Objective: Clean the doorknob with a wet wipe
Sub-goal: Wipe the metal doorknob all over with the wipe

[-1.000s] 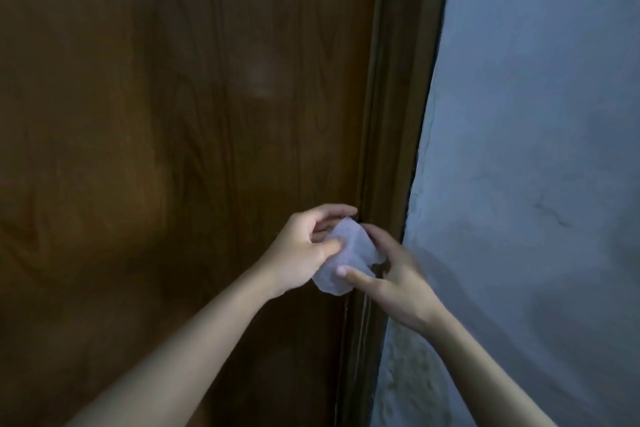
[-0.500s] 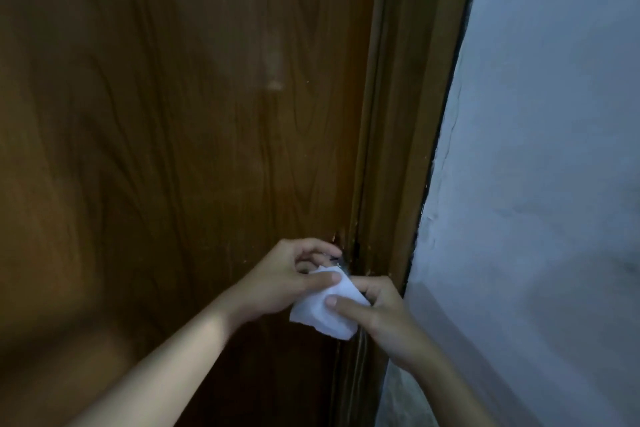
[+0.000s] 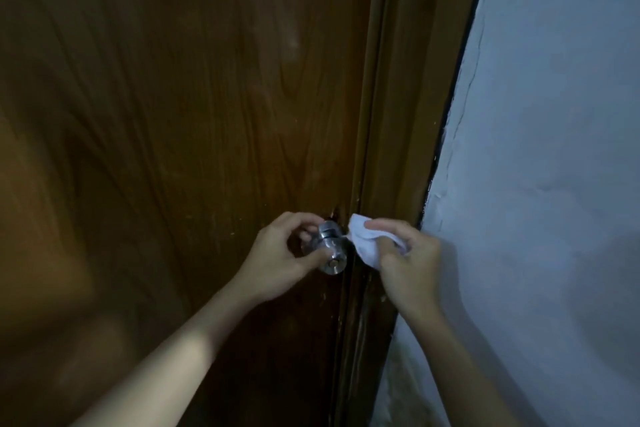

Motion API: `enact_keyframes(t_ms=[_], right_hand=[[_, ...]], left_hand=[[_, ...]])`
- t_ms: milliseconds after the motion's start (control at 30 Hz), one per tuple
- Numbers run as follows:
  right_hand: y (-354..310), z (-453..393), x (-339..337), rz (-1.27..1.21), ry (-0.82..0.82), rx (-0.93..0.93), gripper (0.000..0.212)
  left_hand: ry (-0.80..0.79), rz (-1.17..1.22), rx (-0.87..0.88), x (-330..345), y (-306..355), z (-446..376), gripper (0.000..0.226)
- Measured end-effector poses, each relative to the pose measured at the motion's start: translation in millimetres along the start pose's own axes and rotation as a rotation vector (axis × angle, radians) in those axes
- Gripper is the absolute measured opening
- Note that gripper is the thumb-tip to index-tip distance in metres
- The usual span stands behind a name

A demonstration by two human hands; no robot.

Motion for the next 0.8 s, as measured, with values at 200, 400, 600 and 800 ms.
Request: enact_keyframes(t_ms=[200, 400, 600, 800], right_hand=[[-11, 19, 6, 0.259, 0.096, -0.316, 0.026], [-5, 31, 43, 0.332, -0.086, -0.395, 0.029], [17, 32, 43, 0.441, -0.081, -0.324, 0.030], [16, 26, 46, 0.505, -0.135, -0.286, 0.038]], left_hand=[[0.060, -0.313, 0.016, 15, -5, 10, 0.066], [0.054, -0.395, 0.050, 23, -9, 11, 0.047], [0.065, -0.421, 0.044, 27, -14, 9, 0.040], [0.051, -0.393, 0.048, 27, -15, 7, 0.039]])
Point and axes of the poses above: each hand's wrist, its own z-axis away from the middle knuckle, its own x-axis out of the palm, y = z × x, the point moved 7 cm from there along -z, towards the middle knuckle, and after that the axes turned 7 degrees about x, right-handed, at the moved point
